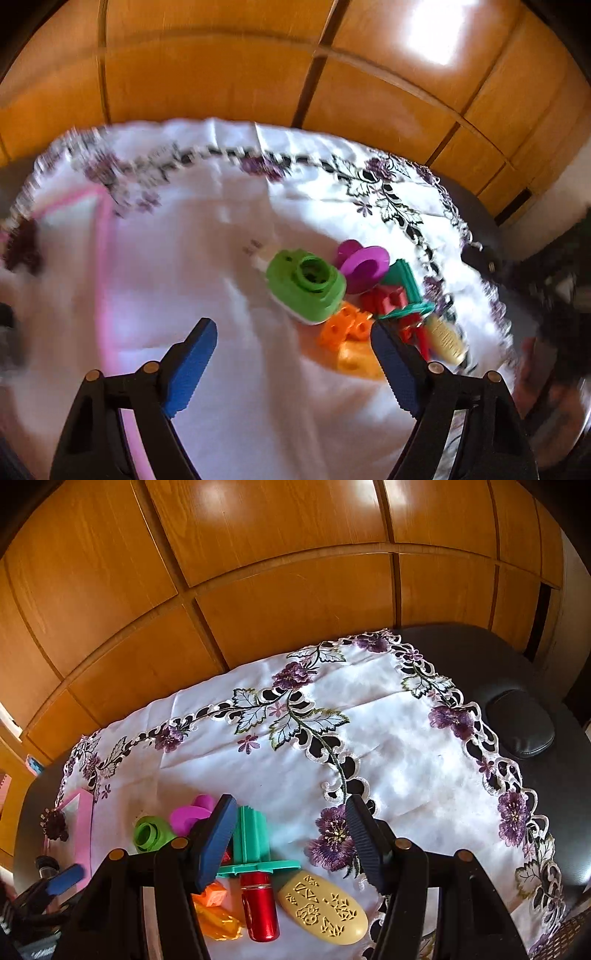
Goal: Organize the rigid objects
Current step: 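Move the left gripper to the green plug-shaped toy and close on it, then lift the green plug-shaped toy with the left gripper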
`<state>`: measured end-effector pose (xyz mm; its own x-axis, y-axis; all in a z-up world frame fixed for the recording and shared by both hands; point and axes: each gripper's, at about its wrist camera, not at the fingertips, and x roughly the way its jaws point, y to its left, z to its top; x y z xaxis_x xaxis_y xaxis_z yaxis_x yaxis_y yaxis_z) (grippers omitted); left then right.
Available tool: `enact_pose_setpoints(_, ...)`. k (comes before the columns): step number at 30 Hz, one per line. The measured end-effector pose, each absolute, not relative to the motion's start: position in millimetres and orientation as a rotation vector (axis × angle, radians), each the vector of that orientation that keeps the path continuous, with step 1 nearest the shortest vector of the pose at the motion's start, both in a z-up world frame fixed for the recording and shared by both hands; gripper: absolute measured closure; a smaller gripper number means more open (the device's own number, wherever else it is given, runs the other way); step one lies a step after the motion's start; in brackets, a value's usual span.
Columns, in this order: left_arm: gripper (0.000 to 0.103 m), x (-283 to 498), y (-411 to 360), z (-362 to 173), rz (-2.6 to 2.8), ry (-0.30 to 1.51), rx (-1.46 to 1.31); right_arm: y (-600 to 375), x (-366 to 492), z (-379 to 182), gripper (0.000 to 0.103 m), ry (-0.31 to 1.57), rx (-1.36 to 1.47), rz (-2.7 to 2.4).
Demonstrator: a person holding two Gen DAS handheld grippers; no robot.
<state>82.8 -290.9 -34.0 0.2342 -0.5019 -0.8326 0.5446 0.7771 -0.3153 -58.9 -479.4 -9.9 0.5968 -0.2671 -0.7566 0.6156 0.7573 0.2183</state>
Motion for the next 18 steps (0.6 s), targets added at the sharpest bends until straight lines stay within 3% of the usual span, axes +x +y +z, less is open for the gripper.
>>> enact_pose_setpoints(6, 0.019, 121.4, -307.5, -68.9, -0.646, 1.308, -0.185, -483.3, -59.9, -10.3, 0.041, 0.771, 0.521, -0.538)
enact_pose_setpoints(11, 0.02, 132.7, -328.6, -87.4, -0.58, 1.309, -0.159, -484.6, -58.9, -10.8, 0.041, 0.772, 0.531, -0.532)
enact_pose_setpoints(12, 0.023, 131.1, -334.6, -85.0, -0.575, 1.277, -0.112, -484.7, -58.8, -10.9, 0.041, 0.774, 0.531, -0.534)
enact_pose_setpoints(13, 0.036, 129.7, -338.1, -84.2, -0.577, 1.265, -0.073, -484.9, -58.7, -10.9, 0.041, 0.773, 0.534, -0.533)
enact_pose_setpoints(16, 0.038, 126.8, -342.5, -82.1, -0.616, 1.234, -0.01, -486.7, -58.8, -11.2, 0.041, 0.772, 0.546, -0.53)
enact_pose_setpoints(18, 0.048, 124.2, -339.0, -79.8, -0.638, 1.215, 0.027, -488.2, -59.7, -11.7, 0.041, 0.771, 0.556, -0.532)
